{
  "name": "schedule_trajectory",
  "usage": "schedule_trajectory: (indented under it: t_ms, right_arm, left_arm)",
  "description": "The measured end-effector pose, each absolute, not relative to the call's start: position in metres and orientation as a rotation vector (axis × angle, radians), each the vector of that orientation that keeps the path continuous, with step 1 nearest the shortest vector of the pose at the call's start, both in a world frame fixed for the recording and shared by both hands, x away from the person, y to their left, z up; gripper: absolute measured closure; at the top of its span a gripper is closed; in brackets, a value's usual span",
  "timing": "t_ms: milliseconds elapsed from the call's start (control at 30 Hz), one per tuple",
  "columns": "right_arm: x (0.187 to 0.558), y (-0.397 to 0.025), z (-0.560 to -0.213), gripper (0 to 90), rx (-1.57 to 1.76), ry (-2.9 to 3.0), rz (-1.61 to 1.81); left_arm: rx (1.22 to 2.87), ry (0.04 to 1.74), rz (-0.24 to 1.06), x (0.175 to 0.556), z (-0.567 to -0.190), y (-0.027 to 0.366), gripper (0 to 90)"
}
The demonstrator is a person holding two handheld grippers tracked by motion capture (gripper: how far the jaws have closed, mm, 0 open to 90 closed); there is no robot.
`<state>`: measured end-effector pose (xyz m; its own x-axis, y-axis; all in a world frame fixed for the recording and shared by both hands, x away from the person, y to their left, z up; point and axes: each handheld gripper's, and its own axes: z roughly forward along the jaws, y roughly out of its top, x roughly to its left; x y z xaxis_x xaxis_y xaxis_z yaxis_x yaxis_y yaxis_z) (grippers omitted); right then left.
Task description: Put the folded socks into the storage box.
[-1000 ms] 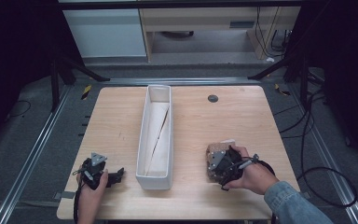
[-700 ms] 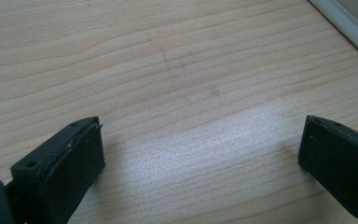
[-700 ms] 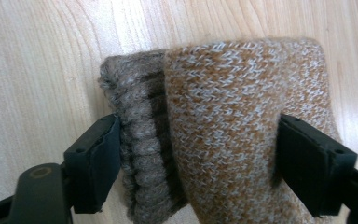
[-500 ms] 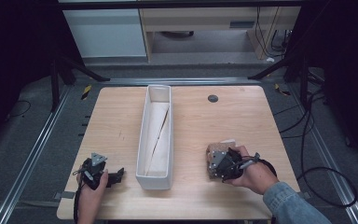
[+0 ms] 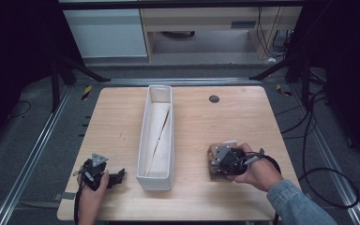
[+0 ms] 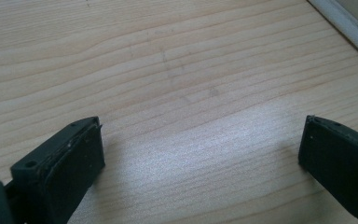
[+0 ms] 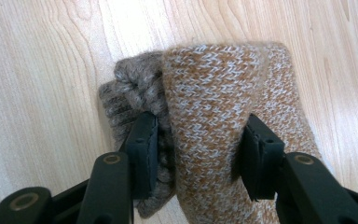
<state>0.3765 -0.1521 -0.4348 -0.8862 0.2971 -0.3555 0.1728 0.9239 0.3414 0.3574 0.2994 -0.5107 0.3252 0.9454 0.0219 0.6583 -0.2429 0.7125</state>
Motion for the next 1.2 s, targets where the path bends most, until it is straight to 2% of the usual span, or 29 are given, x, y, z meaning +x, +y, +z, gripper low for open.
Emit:
schedule_trajectory:
  t_ms: [467, 567, 700, 867, 1200]
  right_arm:
    - [0.378, -0.152, -0.428, 55.0, 0.335, 2.682, 0.427]
    - [0.375, -0.151, -0.434, 49.2, 0.345, 2.680, 0.427]
    - [0.368, -0.150, -0.444, 33.7, 0.335, 2.659, 0.454]
    - [0.364, -0.149, -0.451, 21.5, 0.319, 2.643, 0.454]
    - [0.361, -0.144, -0.463, 16.6, 0.251, 2.587, 0.380]
  left_arm:
    - [1.991, 1.406, 0.614, 0.357, -0.511, 0.299, 0.0]
    - [1.992, 1.405, 0.614, 0.357, -0.511, 0.299, 0.0]
    - [1.994, 1.406, 0.614, 0.357, -0.511, 0.299, 0.0]
    - [1.994, 1.406, 0.615, 0.357, -0.511, 0.299, 0.0]
    - [1.993, 1.405, 0.615, 0.357, -0.511, 0.299, 0.0]
